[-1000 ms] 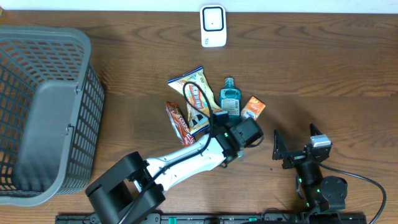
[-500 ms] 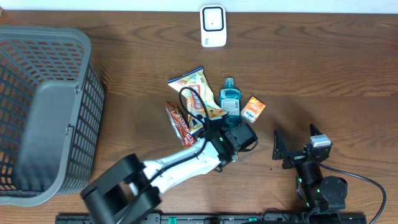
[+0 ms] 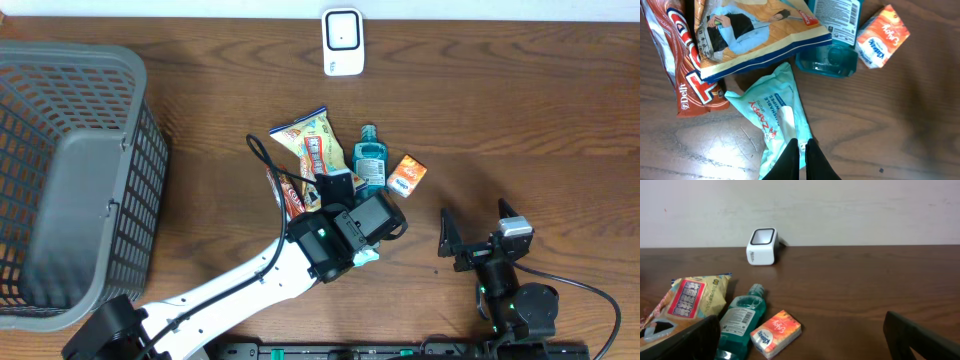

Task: Scan the item barcode
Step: 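Lower the wipes packet below the bottle and open the left gripper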

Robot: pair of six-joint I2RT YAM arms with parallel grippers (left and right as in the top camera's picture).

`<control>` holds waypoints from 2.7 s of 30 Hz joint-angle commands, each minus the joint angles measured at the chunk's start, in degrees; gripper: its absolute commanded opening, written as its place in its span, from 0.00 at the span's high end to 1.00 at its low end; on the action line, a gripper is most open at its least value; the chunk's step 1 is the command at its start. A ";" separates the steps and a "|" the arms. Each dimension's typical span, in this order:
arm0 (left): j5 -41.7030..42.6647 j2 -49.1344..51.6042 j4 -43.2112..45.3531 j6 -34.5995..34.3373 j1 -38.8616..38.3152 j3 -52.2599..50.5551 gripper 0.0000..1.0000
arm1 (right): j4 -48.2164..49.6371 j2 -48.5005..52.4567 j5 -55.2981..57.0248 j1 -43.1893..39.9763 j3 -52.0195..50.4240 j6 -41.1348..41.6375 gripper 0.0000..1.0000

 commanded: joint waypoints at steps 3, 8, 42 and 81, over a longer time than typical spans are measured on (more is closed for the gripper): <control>-1.31 3.08 0.00 -0.20 0.13 0.46 0.92 | -0.20 -0.31 0.31 0.35 -0.07 -0.50 0.01; -0.70 5.95 0.24 -0.33 0.13 0.46 0.92 | -0.22 -0.31 0.31 0.35 -0.07 -0.50 0.01; 5.84 17.62 9.55 -4.68 0.13 -5.97 0.92 | -0.20 -0.31 0.31 0.35 -0.07 -0.50 0.01; -1.33 8.44 4.17 -0.94 0.61 -2.60 0.87 | -0.20 -0.31 0.31 0.35 -0.07 -0.50 0.01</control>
